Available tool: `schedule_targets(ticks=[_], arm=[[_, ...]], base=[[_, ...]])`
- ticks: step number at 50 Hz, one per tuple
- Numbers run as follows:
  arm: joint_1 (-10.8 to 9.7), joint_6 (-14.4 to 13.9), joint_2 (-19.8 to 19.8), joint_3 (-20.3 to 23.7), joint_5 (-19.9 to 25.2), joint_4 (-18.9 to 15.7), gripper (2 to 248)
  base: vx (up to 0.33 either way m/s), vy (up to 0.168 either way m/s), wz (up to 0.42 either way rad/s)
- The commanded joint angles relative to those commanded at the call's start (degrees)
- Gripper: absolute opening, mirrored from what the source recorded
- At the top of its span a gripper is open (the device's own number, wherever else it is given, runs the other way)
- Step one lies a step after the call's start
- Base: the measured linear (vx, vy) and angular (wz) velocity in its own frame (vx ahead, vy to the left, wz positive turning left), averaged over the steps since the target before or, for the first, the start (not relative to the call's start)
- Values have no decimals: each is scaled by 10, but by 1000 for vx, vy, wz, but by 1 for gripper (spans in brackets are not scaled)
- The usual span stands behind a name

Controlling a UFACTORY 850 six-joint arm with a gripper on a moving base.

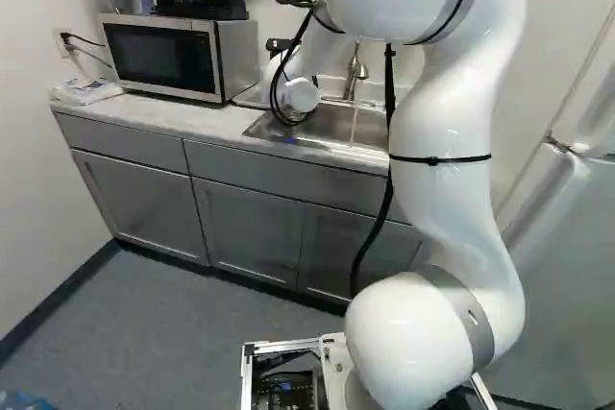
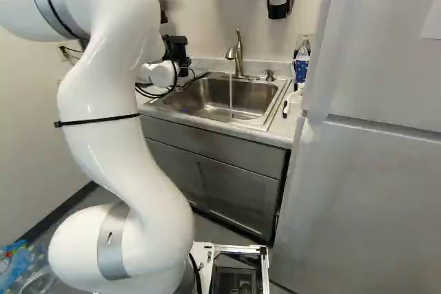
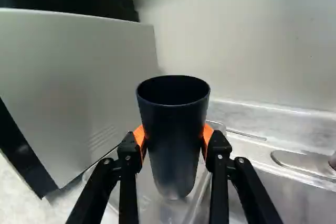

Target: Rinse the cup and place it in the tray

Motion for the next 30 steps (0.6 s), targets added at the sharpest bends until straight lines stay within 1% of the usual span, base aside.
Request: schedule_targets(ticks=[21,30], arm=[[3,0,-70,-62,7,0,123],[3,0,-72,-64,7,0,123]], base=[[0,0,0],[0,0,0]])
